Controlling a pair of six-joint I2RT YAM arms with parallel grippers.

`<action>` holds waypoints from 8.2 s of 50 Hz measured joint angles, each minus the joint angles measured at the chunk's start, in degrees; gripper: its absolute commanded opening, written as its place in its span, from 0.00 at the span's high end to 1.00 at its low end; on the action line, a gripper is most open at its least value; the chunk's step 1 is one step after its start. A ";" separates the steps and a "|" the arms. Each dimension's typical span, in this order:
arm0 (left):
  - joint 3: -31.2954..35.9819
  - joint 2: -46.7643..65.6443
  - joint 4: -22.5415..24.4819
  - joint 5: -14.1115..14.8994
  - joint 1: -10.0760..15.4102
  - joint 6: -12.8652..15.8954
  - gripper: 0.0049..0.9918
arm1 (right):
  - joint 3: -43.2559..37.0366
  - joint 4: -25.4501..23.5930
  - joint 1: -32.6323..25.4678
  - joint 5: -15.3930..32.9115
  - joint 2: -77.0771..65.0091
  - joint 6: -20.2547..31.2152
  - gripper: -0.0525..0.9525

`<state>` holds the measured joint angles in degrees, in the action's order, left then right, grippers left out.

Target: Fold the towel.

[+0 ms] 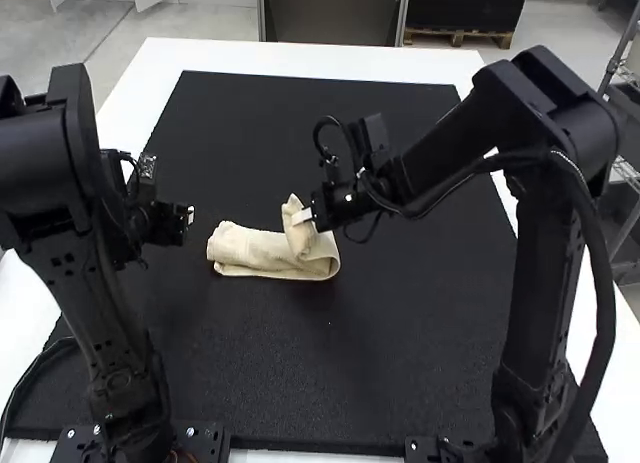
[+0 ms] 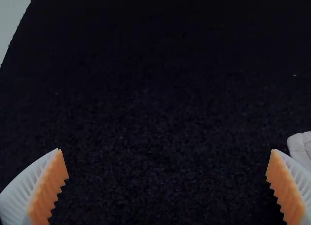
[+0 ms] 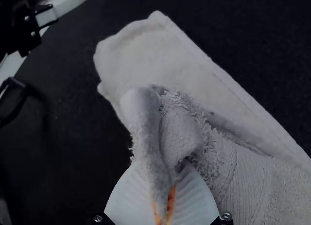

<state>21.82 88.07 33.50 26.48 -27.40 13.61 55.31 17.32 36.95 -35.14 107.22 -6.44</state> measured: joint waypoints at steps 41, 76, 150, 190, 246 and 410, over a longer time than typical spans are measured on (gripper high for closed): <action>0.00 0.00 -0.46 0.59 -0.02 -0.44 0.03 | 11.98 0.00 6.29 0.00 8.15 -0.02 0.97; 0.00 0.00 -0.61 0.57 -0.02 -0.46 0.03 | 19.26 -0.07 8.59 0.00 14.34 -0.02 0.97; 0.00 0.00 -0.63 1.53 -0.02 -0.66 0.03 | 21.35 2.60 10.05 -1.97 18.47 -1.44 0.97; 0.00 0.00 -0.61 2.80 -0.02 -1.07 0.03 | 17.49 9.27 9.42 -2.62 25.64 1.09 0.97; 0.00 -19.26 -1.84 6.16 8.96 -15.74 0.03 | -3.15 13.46 -2.62 -0.28 -15.43 -1.99 0.97; 0.52 -87.76 -27.85 0.07 19.65 -23.45 0.03 | -27.76 -17.51 -27.10 14.19 -106.07 1.40 0.44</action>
<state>22.35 0.32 5.65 26.55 -7.75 -9.85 27.55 -0.19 9.85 -20.95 1.15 -5.04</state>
